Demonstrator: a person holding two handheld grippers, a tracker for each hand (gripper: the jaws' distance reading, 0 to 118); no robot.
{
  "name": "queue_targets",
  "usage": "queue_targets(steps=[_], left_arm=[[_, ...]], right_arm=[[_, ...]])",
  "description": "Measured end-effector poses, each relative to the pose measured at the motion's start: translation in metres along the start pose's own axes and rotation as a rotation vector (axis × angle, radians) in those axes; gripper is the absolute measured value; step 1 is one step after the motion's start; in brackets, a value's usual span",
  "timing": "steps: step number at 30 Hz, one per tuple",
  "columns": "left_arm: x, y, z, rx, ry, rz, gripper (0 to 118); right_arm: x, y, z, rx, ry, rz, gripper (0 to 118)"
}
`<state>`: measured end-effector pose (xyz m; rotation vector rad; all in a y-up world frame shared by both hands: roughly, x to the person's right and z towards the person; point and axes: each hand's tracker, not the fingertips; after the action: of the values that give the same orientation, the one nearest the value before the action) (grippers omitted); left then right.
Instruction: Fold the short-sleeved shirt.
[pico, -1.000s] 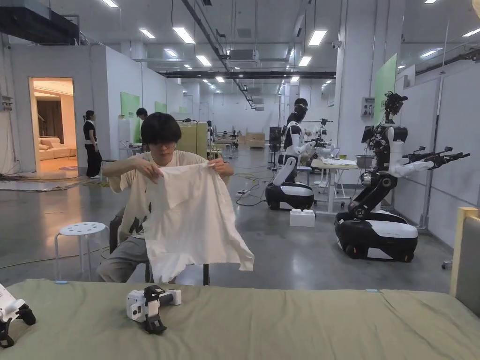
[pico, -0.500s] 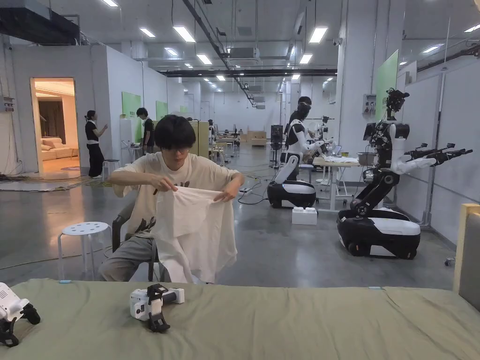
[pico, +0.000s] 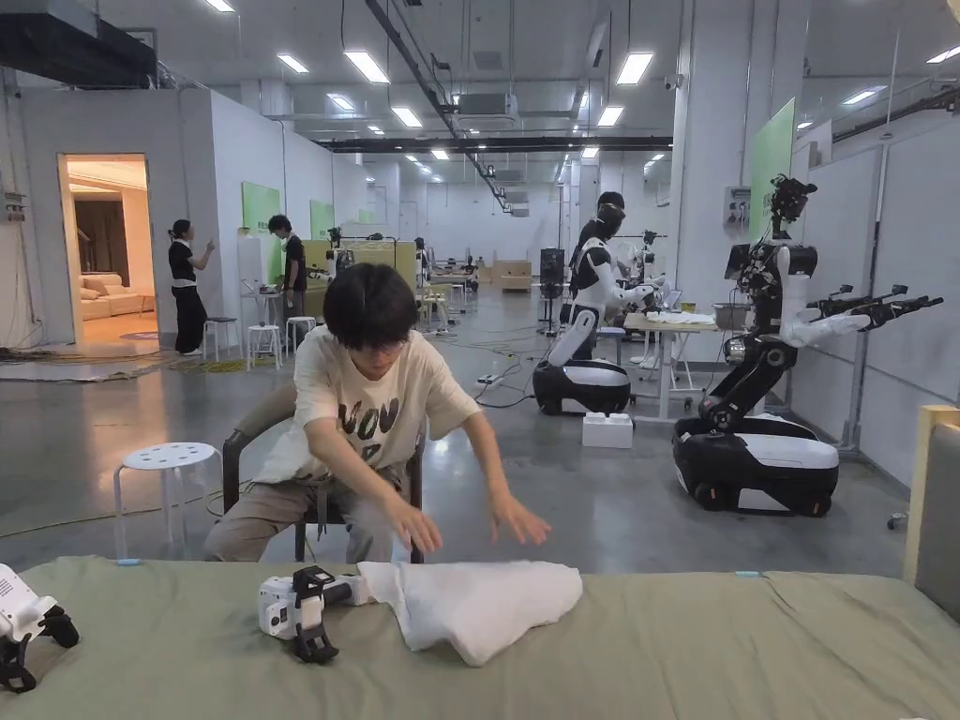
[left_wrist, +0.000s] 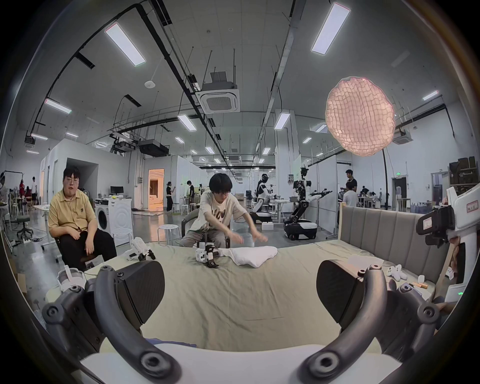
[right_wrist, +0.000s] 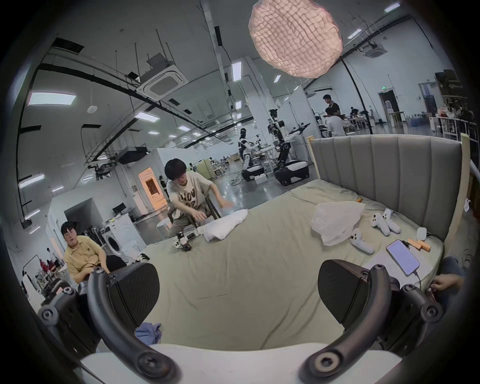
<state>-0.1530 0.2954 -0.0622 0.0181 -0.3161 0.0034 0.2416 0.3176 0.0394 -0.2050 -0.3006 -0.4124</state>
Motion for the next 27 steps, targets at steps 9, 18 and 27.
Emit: queue_targets(steps=[9,18,27], left_arm=[[0.002,0.004,0.0,-0.001,-0.006,-0.004,117],[0.003,0.006,0.002,0.019,-0.01,0.022,117],[0.002,0.01,0.002,0.053,-0.018,0.013,117]], right_arm=[[0.006,-0.015,-0.001,0.177,0.227,0.26,118],[-0.014,-0.029,0.006,0.274,0.15,0.415,118],[-0.02,-0.031,0.0,0.266,0.133,0.444,118]])
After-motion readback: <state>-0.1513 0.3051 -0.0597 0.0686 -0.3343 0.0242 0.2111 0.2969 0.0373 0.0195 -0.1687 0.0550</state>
